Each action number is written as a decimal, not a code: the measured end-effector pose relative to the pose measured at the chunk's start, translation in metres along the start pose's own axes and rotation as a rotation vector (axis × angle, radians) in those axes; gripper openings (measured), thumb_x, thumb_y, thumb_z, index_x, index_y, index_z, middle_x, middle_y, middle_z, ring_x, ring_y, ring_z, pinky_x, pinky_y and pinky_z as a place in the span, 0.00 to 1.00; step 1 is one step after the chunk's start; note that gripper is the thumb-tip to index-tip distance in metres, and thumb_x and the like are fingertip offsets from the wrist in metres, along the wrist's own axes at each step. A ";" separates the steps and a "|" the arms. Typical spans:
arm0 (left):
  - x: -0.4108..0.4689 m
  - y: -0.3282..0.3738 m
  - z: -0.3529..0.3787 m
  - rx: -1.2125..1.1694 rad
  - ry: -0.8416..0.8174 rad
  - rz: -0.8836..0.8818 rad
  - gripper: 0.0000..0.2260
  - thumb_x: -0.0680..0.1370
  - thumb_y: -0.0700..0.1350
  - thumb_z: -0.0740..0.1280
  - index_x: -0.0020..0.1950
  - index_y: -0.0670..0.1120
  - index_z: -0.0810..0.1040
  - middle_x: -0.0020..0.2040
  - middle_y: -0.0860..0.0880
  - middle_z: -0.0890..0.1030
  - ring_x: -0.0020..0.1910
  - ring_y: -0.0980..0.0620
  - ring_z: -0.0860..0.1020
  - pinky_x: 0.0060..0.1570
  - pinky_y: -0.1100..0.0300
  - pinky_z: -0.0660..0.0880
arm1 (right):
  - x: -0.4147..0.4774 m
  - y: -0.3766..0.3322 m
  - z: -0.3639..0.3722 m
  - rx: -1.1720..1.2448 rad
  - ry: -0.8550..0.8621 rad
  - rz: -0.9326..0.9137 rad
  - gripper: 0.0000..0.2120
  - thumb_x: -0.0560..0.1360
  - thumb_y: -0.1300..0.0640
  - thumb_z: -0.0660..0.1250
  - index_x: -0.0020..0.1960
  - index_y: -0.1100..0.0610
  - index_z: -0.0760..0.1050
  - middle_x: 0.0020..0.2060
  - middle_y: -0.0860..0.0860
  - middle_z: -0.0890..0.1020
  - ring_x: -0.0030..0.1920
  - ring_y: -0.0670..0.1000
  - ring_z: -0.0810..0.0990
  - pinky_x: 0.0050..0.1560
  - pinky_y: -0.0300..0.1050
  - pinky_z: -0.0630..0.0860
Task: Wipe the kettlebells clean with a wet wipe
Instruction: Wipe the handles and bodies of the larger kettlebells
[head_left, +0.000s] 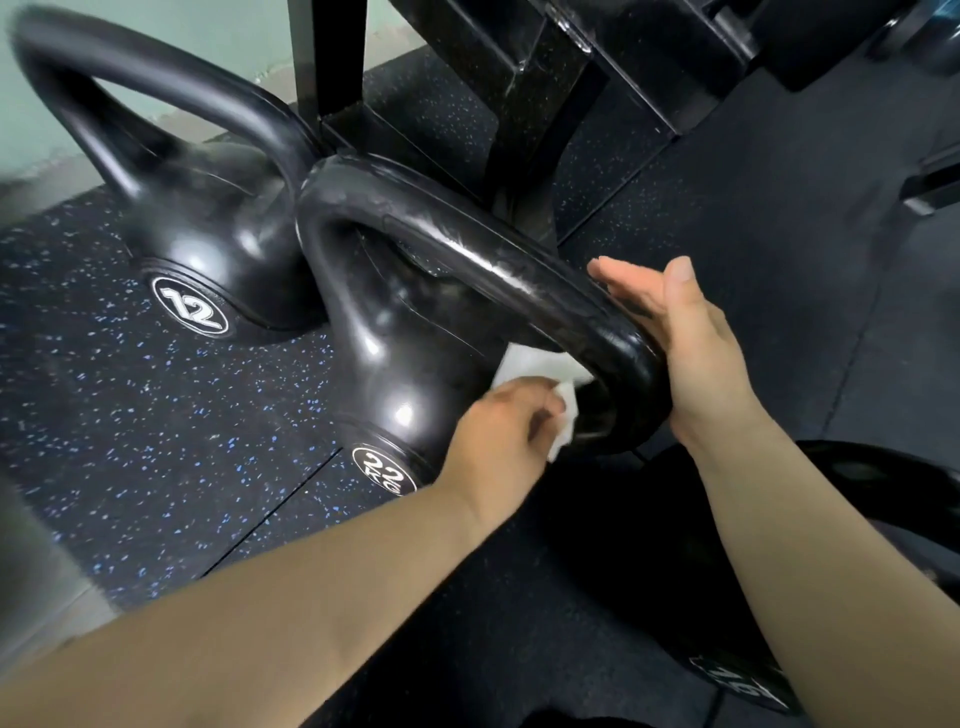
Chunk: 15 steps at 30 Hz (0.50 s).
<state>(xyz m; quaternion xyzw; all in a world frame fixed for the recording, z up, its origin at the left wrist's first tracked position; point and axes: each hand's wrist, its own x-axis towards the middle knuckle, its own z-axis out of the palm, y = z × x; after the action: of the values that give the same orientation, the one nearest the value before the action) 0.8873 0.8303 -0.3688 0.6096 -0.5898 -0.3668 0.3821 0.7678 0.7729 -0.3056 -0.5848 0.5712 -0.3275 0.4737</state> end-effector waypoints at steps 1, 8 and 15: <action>-0.006 0.005 0.003 -0.043 -0.014 0.017 0.04 0.72 0.36 0.67 0.45 0.37 0.79 0.53 0.47 0.79 0.53 0.49 0.76 0.48 0.78 0.64 | 0.000 0.000 0.000 -0.014 -0.002 0.010 0.22 0.72 0.37 0.47 0.49 0.39 0.78 0.60 0.45 0.78 0.64 0.48 0.72 0.69 0.53 0.65; -0.006 -0.004 -0.005 -0.151 -0.010 -0.042 0.05 0.72 0.34 0.67 0.45 0.38 0.81 0.44 0.52 0.76 0.43 0.58 0.74 0.45 0.81 0.66 | -0.001 -0.002 0.000 -0.034 -0.007 0.011 0.22 0.72 0.37 0.47 0.49 0.40 0.78 0.59 0.44 0.79 0.63 0.48 0.73 0.68 0.52 0.65; -0.011 -0.010 -0.015 0.003 -0.100 0.039 0.06 0.73 0.36 0.67 0.46 0.41 0.82 0.47 0.46 0.82 0.45 0.56 0.77 0.49 0.75 0.68 | -0.002 -0.006 0.000 -0.103 0.020 -0.010 0.17 0.75 0.43 0.51 0.47 0.41 0.79 0.54 0.44 0.81 0.58 0.45 0.76 0.65 0.48 0.70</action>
<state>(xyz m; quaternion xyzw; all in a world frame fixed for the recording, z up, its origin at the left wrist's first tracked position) 0.9053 0.8415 -0.3714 0.5794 -0.6206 -0.3884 0.3582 0.7696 0.7744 -0.2998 -0.6081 0.5892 -0.3056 0.4356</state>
